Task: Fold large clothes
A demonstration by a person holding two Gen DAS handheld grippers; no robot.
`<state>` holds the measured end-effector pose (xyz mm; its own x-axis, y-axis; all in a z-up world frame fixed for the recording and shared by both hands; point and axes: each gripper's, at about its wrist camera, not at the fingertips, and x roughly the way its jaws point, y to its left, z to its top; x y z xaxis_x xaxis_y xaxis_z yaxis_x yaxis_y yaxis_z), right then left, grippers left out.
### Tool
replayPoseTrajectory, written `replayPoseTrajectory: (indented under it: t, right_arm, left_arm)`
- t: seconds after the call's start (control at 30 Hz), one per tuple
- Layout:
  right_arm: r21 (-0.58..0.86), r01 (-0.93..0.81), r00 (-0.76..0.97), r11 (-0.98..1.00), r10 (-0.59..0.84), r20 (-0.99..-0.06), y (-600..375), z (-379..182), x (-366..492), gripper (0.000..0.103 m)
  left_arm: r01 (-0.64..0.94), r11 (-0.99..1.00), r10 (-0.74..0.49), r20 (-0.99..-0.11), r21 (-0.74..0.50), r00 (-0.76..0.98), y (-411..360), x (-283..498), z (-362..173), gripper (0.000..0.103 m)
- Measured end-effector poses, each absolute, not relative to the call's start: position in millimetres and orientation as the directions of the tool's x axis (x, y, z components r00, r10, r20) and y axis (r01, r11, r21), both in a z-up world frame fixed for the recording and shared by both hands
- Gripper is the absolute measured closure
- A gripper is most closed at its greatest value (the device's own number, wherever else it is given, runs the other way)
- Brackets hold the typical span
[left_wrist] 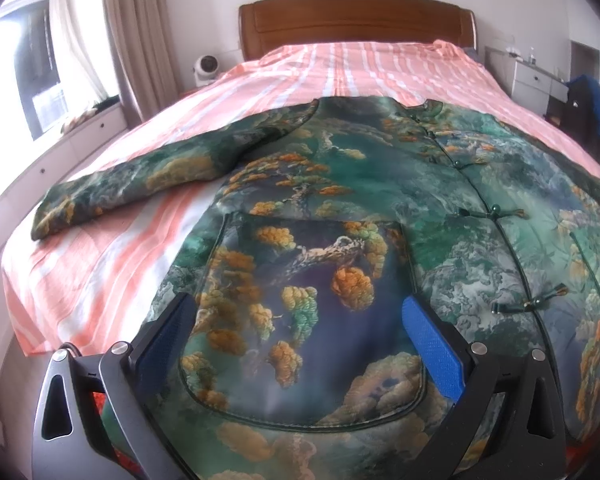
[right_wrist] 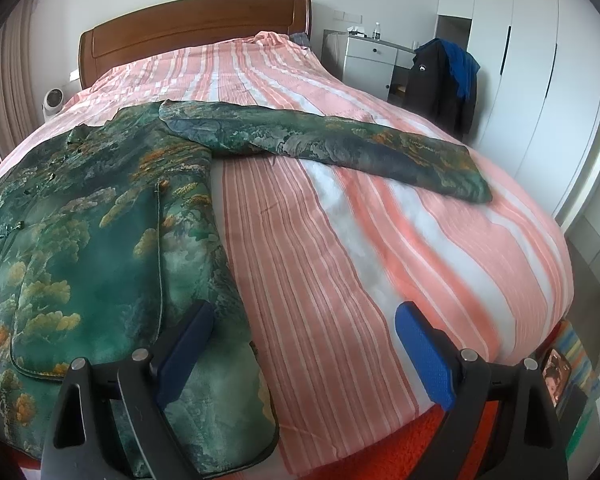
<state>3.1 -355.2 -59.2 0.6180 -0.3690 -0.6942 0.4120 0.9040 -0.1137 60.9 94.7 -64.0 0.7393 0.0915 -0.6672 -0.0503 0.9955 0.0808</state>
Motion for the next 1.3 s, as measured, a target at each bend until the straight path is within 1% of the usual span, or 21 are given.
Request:
replayPoseTrajectory:
  t: [0.53,0.63,0.7,0.73,0.8,0.9,0.97,1.0,1.03,1.1,1.17,1.2,1.23,1.3]
  right_arm:
    - [-0.092,0.413,0.615,0.906,-0.352,-0.705,-359,-60,3,0.012]
    - [0.014,0.364,0.669,0.931,-0.251,-0.699,-380,-46,12,0.012]
    - [0.121,0.352,0.712,0.928,-0.182,-0.678,-409,-33,22,0.012]
    - [0.208,0.364,0.737,0.908,-0.145,-0.66,-433,-27,27,0.012]
    - [0.363,0.429,0.765,0.827,-0.118,-0.633,-484,-25,33,0.012]
    - [0.55,0.57,0.749,0.611,-0.11,-0.653,-562,-54,37,0.013]
    - [0.618,0.627,0.743,0.475,-0.126,-0.657,-602,-78,36,0.022]
    - [0.638,0.641,0.744,0.427,-0.141,-0.653,-616,-86,35,0.03]
    - [0.657,0.644,0.75,0.393,-0.152,-0.644,-628,-91,36,0.032]
    - [0.661,0.64,0.755,0.391,-0.162,-0.635,-642,-93,47,0.032]
    - [0.624,0.657,0.736,0.422,-0.18,-0.653,-647,-90,61,0.039]
    - [0.602,0.67,0.722,0.434,-0.193,-0.665,-647,-88,66,0.066]
    - [0.561,0.694,0.695,0.452,-0.218,-0.685,-645,-83,71,0.089]
    - [0.516,0.703,0.683,0.489,-0.262,-0.682,-632,-64,78,0.091]
  left_arm:
    - [-0.047,0.995,0.093,-0.665,0.087,0.741,95,60,-64,0.0]
    - [-0.05,0.995,0.094,-0.663,0.085,0.743,96,61,-63,0.0]
    - [-0.051,0.995,0.095,-0.666,0.085,0.739,96,62,-64,0.0]
    - [-0.054,0.995,0.096,-0.668,0.084,0.738,97,62,-65,0.0]
    - [-0.057,0.995,0.096,-0.668,0.081,0.738,97,63,-64,0.0]
    - [-0.062,0.994,0.105,-0.667,0.088,0.738,97,63,-65,0.0]
    - [-0.063,0.994,0.11,-0.673,0.094,0.731,97,64,-67,0.0]
    - [-0.062,0.994,0.11,-0.676,0.095,0.728,96,64,-68,0.0]
    - [-0.061,0.993,0.112,-0.681,0.098,0.724,96,65,-70,0.0]
    - [-0.059,0.993,0.113,-0.686,0.102,0.719,95,67,-72,0.0]
    - [-0.056,0.993,0.11,-0.69,0.1,0.716,94,69,-73,0.0]
    - [-0.055,0.994,0.108,-0.69,0.099,0.716,93,69,-73,0.0]
    - [-0.053,0.994,0.105,-0.69,0.096,0.716,93,70,-73,0.0]
    - [-0.048,0.995,0.096,-0.691,0.089,0.717,92,70,-74,0.0]
